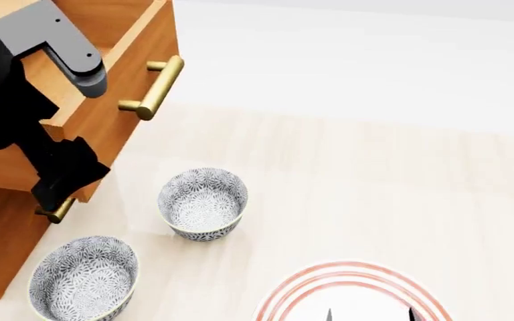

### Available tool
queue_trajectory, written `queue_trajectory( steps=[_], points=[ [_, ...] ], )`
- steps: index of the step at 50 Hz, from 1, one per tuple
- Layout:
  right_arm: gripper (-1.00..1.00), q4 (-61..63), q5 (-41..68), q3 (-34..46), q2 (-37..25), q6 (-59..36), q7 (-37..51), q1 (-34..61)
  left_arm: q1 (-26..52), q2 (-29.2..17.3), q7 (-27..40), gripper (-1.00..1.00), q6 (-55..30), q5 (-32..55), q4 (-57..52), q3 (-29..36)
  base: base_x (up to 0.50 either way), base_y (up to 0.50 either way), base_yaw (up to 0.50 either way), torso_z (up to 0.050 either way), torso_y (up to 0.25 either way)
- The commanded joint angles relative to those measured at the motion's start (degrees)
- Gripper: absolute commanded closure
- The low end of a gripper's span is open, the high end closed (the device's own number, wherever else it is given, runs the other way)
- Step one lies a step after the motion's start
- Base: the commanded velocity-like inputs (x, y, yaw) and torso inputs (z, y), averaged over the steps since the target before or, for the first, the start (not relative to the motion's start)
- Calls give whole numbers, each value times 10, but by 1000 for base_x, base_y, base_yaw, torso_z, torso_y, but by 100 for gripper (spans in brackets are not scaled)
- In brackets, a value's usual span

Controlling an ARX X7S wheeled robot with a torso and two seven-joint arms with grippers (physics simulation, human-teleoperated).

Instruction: Open the top drawer of the cabinet.

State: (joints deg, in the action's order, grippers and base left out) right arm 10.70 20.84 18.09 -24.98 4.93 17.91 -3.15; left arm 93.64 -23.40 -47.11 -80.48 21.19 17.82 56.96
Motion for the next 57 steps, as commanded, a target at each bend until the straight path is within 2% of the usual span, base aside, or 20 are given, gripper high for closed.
queue_trajectory(
  steps=[1, 57],
  points=[
    [-100, 16, -20, -10, 10, -2, -8, -6, -10, 12, -24, -100, -38, 17, -70, -21, 0, 0, 0, 0, 0],
    [-100, 11, -12, -9, 5, 6, -6, -7, -25, 33, 4, -100, -76, 89, -161, -66, 0, 0, 0, 0, 1]
  ],
)
